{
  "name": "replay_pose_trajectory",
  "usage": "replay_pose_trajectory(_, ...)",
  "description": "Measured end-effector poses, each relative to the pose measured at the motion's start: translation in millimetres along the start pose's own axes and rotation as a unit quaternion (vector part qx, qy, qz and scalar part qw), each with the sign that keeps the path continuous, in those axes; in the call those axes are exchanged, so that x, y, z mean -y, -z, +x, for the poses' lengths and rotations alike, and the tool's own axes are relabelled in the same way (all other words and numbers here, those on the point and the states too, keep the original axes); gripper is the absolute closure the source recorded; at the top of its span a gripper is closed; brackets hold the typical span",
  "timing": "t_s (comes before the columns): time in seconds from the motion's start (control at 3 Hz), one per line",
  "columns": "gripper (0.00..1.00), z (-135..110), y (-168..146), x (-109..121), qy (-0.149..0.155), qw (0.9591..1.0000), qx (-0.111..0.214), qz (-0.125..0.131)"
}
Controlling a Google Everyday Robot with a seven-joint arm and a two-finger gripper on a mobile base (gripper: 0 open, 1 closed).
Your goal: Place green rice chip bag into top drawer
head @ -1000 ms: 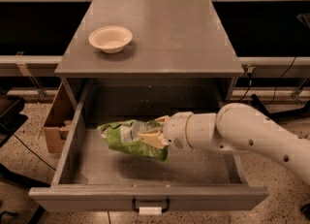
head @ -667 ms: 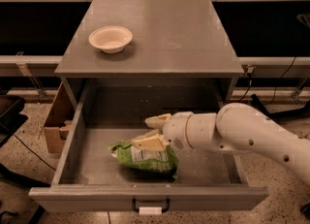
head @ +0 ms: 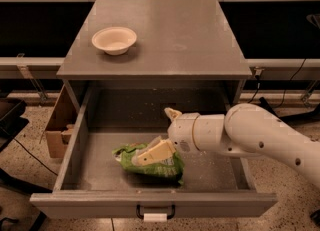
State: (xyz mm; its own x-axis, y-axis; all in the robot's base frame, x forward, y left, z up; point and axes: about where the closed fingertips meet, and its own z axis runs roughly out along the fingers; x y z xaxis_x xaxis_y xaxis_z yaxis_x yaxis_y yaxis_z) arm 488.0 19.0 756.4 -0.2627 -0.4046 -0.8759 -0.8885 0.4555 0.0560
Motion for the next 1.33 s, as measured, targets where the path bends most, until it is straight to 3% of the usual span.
replay_pose_trajectory(0.67,0.0,-75,78,22,0.013,0.9997,0.021,0.003)
replay_pose_trajectory(1.0,0.0,-84,123,39,0.035,0.9992,0.006,0.018)
replay_pose_trajectory(1.33,0.0,-80,159,48,0.055,0.9968,-0.023,0.054)
